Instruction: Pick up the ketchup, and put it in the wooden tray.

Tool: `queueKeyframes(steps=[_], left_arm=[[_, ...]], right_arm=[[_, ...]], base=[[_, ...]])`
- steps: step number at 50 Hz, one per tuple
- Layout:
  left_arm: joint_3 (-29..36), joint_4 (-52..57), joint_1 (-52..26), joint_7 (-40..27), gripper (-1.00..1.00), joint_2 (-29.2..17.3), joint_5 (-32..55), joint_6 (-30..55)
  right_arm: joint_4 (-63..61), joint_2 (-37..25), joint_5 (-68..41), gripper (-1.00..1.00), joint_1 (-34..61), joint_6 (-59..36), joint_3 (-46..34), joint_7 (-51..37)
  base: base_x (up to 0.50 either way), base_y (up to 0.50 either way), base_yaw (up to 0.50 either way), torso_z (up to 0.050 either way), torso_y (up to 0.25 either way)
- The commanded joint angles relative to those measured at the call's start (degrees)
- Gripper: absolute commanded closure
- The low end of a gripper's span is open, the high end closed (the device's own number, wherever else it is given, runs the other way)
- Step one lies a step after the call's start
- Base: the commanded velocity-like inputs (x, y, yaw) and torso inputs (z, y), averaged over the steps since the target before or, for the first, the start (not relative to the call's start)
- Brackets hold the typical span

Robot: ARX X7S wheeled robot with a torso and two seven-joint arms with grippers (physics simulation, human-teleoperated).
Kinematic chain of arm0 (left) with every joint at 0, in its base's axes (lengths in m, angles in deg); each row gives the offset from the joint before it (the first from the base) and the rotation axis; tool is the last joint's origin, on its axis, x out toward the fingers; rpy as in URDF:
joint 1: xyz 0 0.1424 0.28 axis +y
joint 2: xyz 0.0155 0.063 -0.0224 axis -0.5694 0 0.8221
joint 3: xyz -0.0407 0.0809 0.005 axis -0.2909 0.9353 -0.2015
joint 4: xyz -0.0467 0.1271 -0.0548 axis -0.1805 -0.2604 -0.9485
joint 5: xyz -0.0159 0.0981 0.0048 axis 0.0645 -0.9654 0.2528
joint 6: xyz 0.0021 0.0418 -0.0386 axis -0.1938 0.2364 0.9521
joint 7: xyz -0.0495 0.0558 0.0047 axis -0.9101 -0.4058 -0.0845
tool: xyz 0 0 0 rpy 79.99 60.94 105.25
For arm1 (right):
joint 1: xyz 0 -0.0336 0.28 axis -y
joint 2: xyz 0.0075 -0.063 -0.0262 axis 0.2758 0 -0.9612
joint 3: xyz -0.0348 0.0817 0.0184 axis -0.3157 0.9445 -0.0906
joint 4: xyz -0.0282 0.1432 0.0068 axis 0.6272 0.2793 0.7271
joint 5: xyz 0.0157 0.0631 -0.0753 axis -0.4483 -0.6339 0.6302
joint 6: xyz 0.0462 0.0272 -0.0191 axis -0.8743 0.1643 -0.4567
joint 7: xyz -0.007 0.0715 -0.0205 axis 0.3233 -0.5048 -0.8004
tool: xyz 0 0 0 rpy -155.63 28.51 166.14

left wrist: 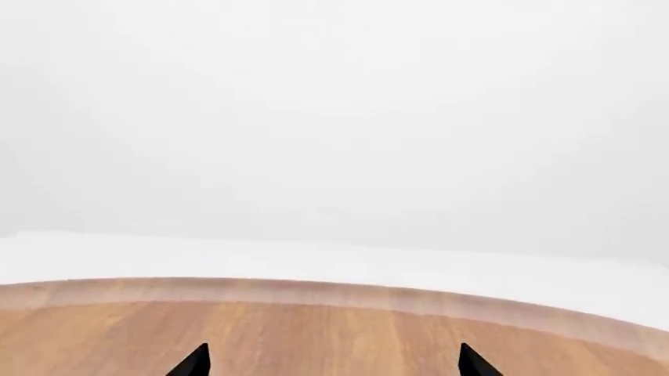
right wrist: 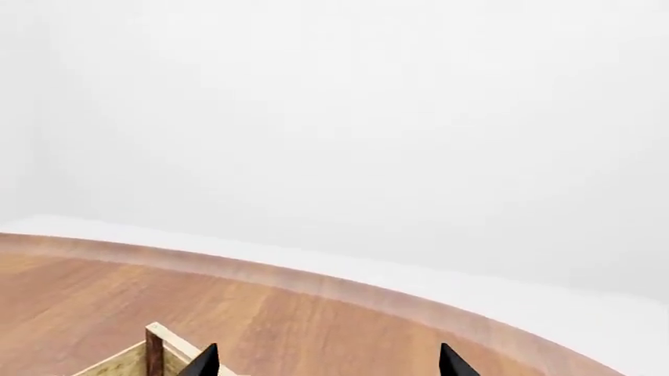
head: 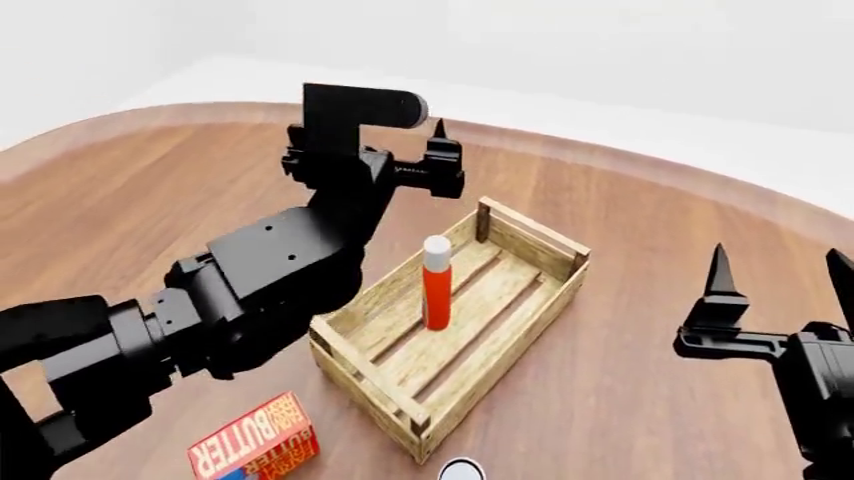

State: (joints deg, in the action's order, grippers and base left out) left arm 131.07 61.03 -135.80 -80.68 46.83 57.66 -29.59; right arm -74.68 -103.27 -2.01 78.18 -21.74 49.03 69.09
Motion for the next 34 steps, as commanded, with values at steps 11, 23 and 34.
queueKeyframes(steps=[11, 23, 34], left_arm=[[0.9, 37.2, 12.9, -22.4, -1.0, -32.8, -14.5, -13.4], [4.0, 43.3, 26.7, -33.1, -1.0, -40.9, -27.9, -23.1], [4.8, 44.1, 34.9, -40.7, -1.0, -43.9, -35.1, -29.4]], right_arm=[[-14.3, -0.5, -0.5, -1.0, -11.2, 2.0, 3.3, -1.3], [-12.2, 1.6, 5.4, -1.0, -13.6, 8.0, -3.5, 0.1], [-10.8, 4.1, 9.4, -1.0, -18.1, 14.2, -5.9, 0.9]], base=[[0.0, 0.0, 0.0, -0.008, 0.237], [0.0, 0.0, 0.0, -0.005, 0.105], [0.0, 0.0, 0.0, 0.0, 0.0]])
